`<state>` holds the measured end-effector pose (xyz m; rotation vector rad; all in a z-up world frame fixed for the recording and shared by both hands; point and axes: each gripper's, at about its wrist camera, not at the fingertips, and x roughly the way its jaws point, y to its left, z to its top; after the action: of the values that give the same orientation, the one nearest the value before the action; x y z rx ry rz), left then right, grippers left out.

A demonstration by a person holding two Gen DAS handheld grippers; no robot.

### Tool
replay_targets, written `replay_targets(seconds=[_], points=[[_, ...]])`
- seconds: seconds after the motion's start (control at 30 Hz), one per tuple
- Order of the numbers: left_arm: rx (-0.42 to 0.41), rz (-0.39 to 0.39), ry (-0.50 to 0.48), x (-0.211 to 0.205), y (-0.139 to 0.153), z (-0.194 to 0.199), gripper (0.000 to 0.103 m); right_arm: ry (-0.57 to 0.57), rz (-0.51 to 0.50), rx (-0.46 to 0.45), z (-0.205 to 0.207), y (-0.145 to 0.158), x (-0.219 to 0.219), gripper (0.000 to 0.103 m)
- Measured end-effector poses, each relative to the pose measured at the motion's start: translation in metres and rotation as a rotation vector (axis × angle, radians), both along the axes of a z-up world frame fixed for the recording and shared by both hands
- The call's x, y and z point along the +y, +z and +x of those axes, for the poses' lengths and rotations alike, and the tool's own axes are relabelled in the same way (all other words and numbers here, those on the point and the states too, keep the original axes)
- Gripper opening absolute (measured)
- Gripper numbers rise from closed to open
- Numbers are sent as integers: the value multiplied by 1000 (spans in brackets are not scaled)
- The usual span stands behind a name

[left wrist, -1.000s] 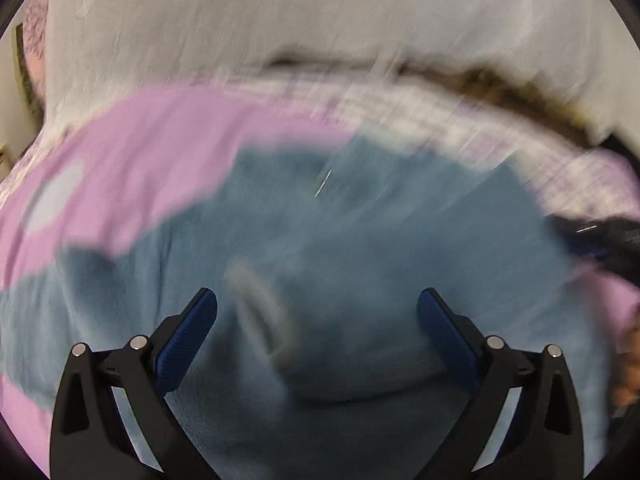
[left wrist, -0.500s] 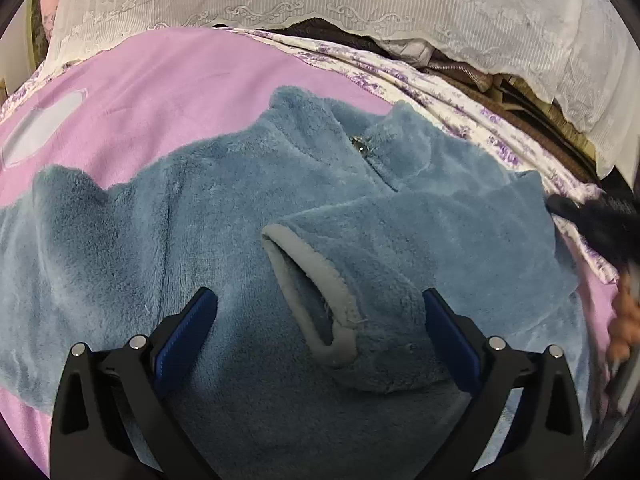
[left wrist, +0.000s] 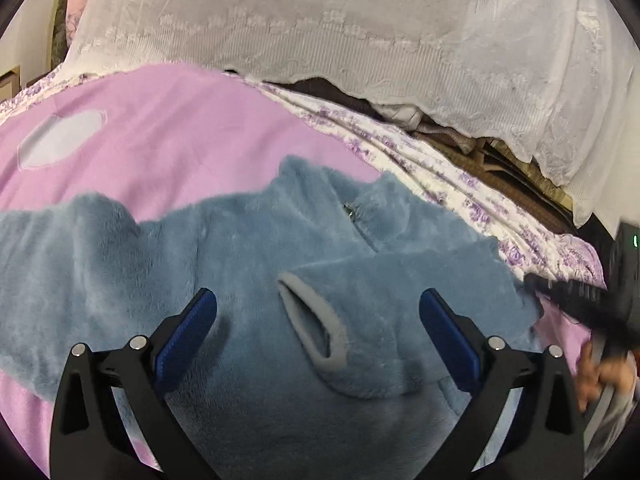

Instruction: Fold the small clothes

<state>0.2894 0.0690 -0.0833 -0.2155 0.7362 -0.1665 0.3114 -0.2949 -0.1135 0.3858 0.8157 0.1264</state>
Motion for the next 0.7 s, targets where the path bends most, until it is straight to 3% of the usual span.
replay_targets(seconds=[0.07, 0.1, 0.2, 0.3, 0.5, 0.63, 0.7], points=[[97, 83, -19, -14, -18, 12, 99, 8, -16, 33, -2, -15, -1, 20], [198, 138, -35, -23, -35, 25, 99, 10, -5, 17, -1, -21, -1, 19], [179, 168, -30, -28, -32, 25, 99, -11, 8, 8, -3, -15, -3, 16], [132, 68, -23, -12, -25, 17, 99, -12, -26, -59, -22, 1, 4, 22], [61, -63, 113, 33, -7, 11, 99, 56, -47, -61, -7, 12, 30, 26], [194, 154, 85, 8, -34, 31, 99, 89, -83, 28, 11, -9, 48, 33], [186, 175, 88, 8, -31, 32, 99, 94, -87, 23, 12, -22, 49, 34]])
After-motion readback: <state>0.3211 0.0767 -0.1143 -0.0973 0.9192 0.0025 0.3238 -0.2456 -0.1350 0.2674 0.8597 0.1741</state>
